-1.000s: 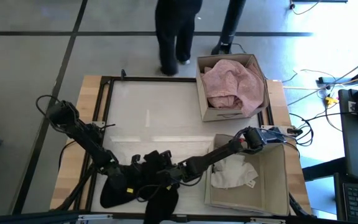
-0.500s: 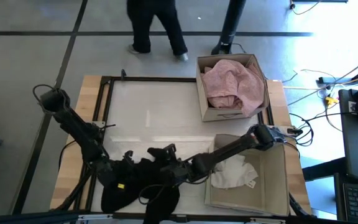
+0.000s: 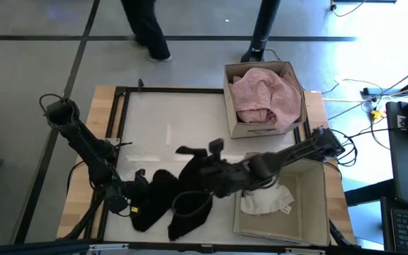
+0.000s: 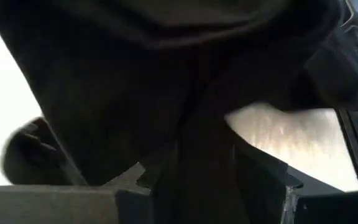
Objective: Sort clothes
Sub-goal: Put the black polo shirt into the bottom laundry organizer
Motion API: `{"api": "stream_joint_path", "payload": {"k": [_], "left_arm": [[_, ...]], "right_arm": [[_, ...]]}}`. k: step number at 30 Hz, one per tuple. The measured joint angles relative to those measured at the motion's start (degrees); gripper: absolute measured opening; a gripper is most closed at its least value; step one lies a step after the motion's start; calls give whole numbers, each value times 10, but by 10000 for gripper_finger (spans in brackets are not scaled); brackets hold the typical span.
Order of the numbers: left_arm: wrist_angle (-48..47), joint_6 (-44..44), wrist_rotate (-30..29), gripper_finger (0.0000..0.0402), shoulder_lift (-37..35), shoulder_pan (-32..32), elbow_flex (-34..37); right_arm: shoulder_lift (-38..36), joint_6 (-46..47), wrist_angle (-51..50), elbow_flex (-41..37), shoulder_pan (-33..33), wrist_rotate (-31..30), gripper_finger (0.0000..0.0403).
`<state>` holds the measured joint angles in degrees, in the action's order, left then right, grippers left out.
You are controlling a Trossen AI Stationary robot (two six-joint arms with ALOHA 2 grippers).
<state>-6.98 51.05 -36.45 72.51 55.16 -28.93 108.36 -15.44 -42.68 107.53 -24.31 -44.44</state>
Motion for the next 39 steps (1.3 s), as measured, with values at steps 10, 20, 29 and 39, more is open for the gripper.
{"api": "stream_joint_path", "payload": {"k": [10,20,29,39], "left_arm": [[1,2,0,146,0,0,0],[1,2,-12,146,0,-1,0],[1,1,-24,146,0,-1,0],[1,-5,-48,146,0,-1,0]], "right_arm": [[-131,-45,1,0,-25,-100,20],[-254,-156,94,1,-79,-202,21],[-304,-468,405,1,-151,-324,26],[-302,-793,770,39,-237,-324,27]]}}
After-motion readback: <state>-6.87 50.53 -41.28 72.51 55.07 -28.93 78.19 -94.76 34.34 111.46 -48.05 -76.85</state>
